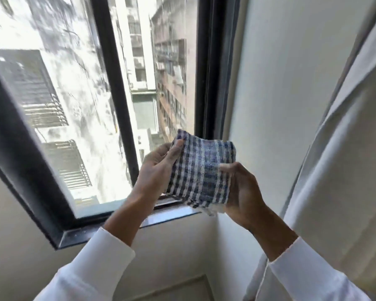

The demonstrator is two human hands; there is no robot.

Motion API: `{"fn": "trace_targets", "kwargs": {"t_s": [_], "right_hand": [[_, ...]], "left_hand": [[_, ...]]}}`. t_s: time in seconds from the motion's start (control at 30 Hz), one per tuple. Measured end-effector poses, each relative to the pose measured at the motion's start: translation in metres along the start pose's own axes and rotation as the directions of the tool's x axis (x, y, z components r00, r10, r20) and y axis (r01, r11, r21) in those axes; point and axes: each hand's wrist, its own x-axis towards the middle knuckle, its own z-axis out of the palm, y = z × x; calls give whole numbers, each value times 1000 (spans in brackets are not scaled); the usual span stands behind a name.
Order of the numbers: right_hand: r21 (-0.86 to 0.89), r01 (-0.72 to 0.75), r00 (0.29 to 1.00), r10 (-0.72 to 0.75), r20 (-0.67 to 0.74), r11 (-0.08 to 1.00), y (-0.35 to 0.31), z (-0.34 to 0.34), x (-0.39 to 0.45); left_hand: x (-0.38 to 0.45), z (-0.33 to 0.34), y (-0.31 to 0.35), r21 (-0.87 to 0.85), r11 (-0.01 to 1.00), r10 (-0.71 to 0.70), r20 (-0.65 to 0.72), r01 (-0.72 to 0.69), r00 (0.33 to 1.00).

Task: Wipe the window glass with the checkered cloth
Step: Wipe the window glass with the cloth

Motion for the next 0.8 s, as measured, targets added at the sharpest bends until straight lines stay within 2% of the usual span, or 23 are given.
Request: {"fn": "trace_targets", "kwargs": {"t_s": [0.1, 0.2, 0.3, 0.4, 0.43, 0.47, 0.5, 0.53, 0.57, 0.6, 0.63, 0.67, 0.7, 0.73, 0.77, 0.8], "right_hand": [[-152, 38, 996, -26, 85, 988, -34, 57, 42], [-205, 66, 987, -34, 156, 976, -52, 105, 88], [-93, 13, 985, 3, 171, 996, -55, 145, 128], [-5, -53, 984, 53, 170, 999, -35, 177, 163], [-9, -61, 986, 62, 155, 998, -24, 189, 175], [-19, -51, 991, 53, 121, 999, -13, 202, 189], [-21, -16, 997, 18, 80, 1000, -4, 212, 199], [-19, 56, 998, -56, 25, 998, 3, 226, 210], [-50, 175, 983, -177, -43, 983, 7, 240, 221], [-134, 319, 939, -332, -90, 938, 9, 256, 232], [-264, 476, 848, -517, -113, 839, 8, 274, 241], [-407, 610, 715, -694, -87, 680, 6, 289, 250], [-523, 697, 576, -817, 4, 489, 5, 302, 266], [-622, 735, 426, -897, 115, 270, 6, 312, 286], [-685, 726, 311, -918, 248, 61, 8, 321, 306], [-740, 665, 262, -897, 357, -100, 8, 332, 326]], "left_hand": [[23, -32, 59, -50, 989, 135, -48, -138, 990], [47, -68, 98, -43, 972, 227, -85, -231, 970], [67, -116, 116, 19, 958, 287, -116, -287, 951], [83, -168, 116, 211, 925, 351, -153, -316, 924], [88, -190, 114, 346, 882, 396, -176, -320, 901], [94, -214, 114, 530, 787, 477, -199, -315, 856], [99, -239, 113, 719, 635, 586, -209, -284, 783], [106, -270, 115, 862, 456, 704, -197, -221, 682], [114, -298, 120, 943, 301, 792, -164, -143, 589], [123, -325, 127, 978, 198, 844, -136, -66, 520], [133, -348, 135, 991, 137, 864, -115, -9, 491], [143, -365, 143, 995, 97, 862, -97, 27, 497], [154, -381, 150, 997, 61, 853, -76, 45, 516], [164, -392, 154, 998, 27, 839, -51, 53, 542], [172, -398, 156, 998, -1, 823, -36, 66, 567], [179, -403, 158, 996, -22, 811, -35, 90, 584]]}}
